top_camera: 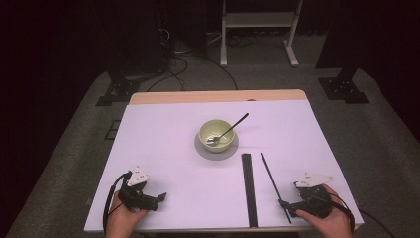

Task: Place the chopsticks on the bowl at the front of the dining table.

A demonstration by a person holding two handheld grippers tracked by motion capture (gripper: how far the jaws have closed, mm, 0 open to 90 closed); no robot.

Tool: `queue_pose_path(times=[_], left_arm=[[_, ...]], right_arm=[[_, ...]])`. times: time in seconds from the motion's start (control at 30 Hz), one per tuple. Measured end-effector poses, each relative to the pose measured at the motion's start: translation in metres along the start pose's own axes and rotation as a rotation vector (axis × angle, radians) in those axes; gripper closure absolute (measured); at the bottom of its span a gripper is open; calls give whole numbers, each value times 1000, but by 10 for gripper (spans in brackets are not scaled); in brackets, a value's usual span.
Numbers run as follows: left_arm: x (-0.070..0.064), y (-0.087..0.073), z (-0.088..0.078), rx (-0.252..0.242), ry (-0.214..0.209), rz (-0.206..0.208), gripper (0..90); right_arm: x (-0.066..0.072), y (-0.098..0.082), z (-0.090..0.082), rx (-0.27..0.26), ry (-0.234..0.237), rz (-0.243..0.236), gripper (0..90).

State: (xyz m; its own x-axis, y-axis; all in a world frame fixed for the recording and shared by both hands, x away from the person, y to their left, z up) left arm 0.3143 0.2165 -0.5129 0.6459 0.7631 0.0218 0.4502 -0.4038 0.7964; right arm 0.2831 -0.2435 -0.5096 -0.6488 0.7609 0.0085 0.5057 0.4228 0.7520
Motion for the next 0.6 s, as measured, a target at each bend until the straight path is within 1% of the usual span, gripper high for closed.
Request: queue_pose_path(times=[0.23,0.47,0.6], left_arm=[[0,0,0,0,0,0,0],[0,0,0,0,0,0,0],[0,0,0,0,0,0,0]], right_arm=[[-13,-3,-4,-6,-20,16,157],[-19,-4,-5,-3,-33,13,166],[-22,-4,-5,-2,-34,18,166]])
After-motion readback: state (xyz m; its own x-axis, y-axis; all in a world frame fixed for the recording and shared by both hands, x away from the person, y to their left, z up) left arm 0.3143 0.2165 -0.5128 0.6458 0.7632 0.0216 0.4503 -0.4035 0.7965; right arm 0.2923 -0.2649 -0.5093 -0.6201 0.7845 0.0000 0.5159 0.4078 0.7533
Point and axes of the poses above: each handheld gripper's, and its own axes: z roughly forward along the jaws, y roughly out of its top, x roughly to its left, the point moved 7 cm from there along z, roughly forward along the jaws, and after that the axes turned 7 degrees about -x, right-handed, at the moved point
